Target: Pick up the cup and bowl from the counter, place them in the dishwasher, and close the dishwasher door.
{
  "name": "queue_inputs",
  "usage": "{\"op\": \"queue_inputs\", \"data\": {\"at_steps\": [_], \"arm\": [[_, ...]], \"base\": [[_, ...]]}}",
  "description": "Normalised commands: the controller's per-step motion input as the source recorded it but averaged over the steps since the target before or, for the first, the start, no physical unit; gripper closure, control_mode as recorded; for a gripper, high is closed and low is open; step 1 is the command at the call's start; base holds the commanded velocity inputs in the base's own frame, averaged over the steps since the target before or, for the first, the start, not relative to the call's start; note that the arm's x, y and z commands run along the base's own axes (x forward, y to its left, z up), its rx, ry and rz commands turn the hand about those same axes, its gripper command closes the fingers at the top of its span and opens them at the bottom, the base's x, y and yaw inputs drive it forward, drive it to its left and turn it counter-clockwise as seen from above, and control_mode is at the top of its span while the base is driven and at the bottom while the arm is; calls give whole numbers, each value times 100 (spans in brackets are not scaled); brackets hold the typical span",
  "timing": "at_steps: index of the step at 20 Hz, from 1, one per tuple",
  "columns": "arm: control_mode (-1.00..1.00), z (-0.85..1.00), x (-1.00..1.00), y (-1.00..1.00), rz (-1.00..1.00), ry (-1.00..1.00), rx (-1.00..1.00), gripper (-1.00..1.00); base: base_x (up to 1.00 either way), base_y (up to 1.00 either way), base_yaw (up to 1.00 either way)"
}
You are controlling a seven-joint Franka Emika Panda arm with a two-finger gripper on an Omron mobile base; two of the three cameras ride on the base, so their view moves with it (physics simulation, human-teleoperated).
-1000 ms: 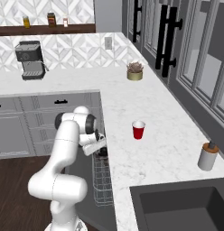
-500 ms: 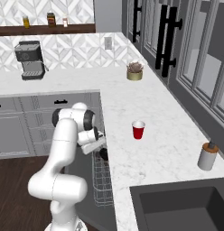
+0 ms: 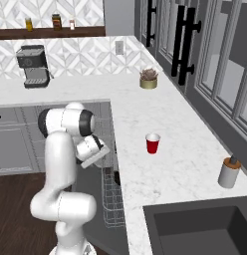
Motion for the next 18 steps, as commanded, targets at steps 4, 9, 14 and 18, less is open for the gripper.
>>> {"op": "queue_inputs", "data": {"at_steps": [4,9,14,18], "arm": [[-100,100,-50,3,-26,-6,0,-100],[-100,100,-14,11,-16,-5,0,-100],[-100,100,0,0,-8,4,-3,-100],[-100,100,0,-28,-1,12,-11,-100]], "base": [[0,0,0],[0,0,0],[0,0,0],[0,0,0]]}}
